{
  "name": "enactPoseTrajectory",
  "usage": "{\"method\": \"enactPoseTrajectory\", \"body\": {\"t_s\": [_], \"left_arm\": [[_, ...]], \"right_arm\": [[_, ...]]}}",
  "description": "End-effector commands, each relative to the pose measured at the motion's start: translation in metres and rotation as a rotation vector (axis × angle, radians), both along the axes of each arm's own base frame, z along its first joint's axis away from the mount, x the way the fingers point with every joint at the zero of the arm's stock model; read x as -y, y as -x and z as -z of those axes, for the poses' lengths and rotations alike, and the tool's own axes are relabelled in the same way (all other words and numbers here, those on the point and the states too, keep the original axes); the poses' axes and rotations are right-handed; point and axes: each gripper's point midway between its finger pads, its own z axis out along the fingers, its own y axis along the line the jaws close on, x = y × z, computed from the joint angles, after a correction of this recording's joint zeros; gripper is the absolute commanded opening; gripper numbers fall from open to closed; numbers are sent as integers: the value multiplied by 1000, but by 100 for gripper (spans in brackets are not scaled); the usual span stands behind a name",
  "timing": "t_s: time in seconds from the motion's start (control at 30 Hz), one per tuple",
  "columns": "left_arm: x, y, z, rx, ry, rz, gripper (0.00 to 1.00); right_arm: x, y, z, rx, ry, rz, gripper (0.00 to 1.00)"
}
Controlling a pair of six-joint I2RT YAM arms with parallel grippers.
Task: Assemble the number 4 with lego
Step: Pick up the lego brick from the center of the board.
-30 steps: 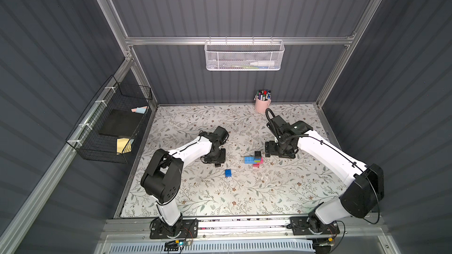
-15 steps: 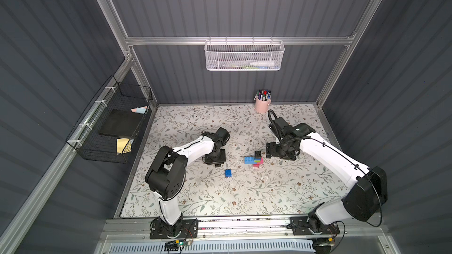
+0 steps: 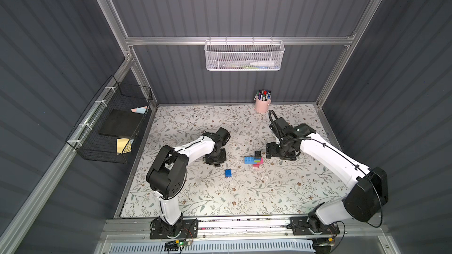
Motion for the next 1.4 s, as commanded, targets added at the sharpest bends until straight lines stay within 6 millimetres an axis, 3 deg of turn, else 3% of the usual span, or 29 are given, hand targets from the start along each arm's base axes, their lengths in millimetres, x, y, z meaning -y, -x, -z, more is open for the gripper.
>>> {"method": "enactPoseTrajectory", "body": {"t_s": [0.0,0.33,0.57,0.8,1.13,1.17,1.37], "left_arm": [[4,-1,4,-9,-2,-14,36],[2,0,4,-10,-4,-17,26],[3,-3,-3,8,1,-17,12],[13,-10,-24,47,43,-10,4],[57,-13,-64,98,143,62,3],[68,-19,-78,124,175,71,3],[98,-14,-95,129,237,117,3]], "right_arm": [[4,3,-2,2,1,0,87],[5,4,-1,2,1,-1,88],[0,3,3,-10,-18,-1,88],[-6,2,3,-8,-50,-3,91],[-24,-9,10,27,-134,-33,93],[-26,-10,10,35,-139,-43,93],[-34,-18,13,47,-159,-68,93]]}}
